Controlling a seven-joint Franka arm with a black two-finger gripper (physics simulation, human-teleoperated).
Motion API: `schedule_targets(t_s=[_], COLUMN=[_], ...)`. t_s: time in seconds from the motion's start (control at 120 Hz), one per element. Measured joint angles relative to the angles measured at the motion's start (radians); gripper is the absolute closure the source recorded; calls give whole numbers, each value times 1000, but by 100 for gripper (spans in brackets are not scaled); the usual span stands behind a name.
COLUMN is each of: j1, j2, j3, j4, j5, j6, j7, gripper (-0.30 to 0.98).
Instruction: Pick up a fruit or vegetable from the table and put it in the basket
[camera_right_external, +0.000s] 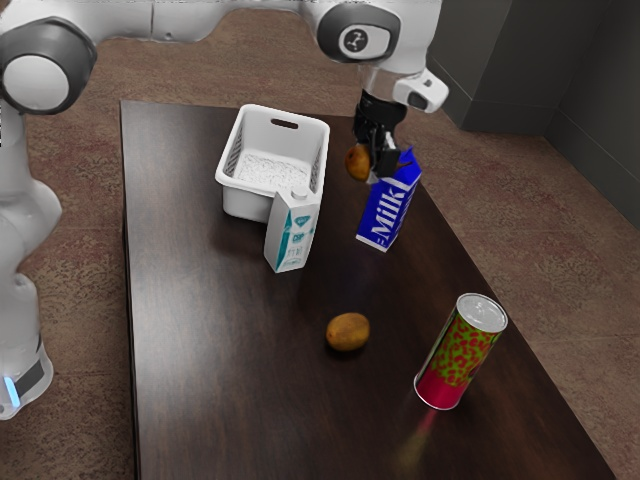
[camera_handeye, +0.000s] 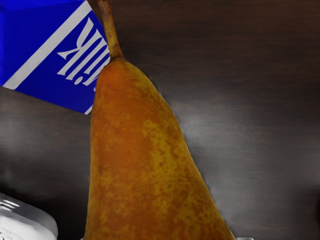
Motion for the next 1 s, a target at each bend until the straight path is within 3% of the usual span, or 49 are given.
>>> schedule_targets(t_s=[0.1,0.225,0.275,0.7,0.833,1.0], j1=[69,499,581,582,579,577], j2=[42,127,157,165,168,164], j3=[32,40,38,21,1,-18], j4=[2,52,73,80,80,81], j5=[-13,-58,-80,-119,-120,-116], j6=[25,52,59,102,107,109], j7=[92,201,242,477,523,568], gripper=[39,38,38,39,16,5])
